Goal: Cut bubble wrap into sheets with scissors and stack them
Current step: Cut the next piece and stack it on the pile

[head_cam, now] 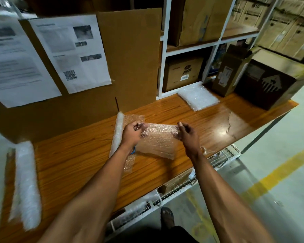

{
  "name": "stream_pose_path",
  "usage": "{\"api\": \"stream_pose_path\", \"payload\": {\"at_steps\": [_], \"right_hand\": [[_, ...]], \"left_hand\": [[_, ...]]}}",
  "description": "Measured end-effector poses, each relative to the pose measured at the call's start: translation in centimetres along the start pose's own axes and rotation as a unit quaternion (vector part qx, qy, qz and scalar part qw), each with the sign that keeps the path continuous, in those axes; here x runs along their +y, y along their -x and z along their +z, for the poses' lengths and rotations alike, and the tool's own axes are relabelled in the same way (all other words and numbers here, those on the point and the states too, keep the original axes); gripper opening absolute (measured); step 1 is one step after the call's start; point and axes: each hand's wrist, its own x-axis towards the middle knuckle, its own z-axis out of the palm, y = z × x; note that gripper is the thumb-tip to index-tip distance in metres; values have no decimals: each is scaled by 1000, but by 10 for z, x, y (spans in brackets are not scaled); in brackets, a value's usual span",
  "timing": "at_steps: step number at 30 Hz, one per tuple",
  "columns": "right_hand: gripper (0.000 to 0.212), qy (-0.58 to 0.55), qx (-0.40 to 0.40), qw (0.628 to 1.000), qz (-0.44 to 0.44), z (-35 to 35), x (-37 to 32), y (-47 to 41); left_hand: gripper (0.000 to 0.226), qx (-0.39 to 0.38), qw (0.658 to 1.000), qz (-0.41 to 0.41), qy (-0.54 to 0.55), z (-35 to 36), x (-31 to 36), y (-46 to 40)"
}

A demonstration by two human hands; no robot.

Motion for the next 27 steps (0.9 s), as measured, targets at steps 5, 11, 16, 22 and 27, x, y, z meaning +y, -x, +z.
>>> {"api": "stream_pose_path", "payload": {"at_steps": [5,11,16,22,27], "right_hand": [[34,-12,-105,989,104,-15,4,17],[22,-19,-109,985,129,-32,-9,3],[16,-33,-107,987,118,-66,-22,-30],[63,-13,-127,976,175,-128,-32,-70],[53,49,-130,973,184,-177,-25,-97]], "left_hand": [[26,59,994,6,-94,11,13,9],[40,68,991,-39,-113,27,12,2],[121,-41,993,-108,-34,59,7,-10],[98,8,992,-125,-10,136,12,-27],[69,44,991,-118,-52,193,19,-38]]}}
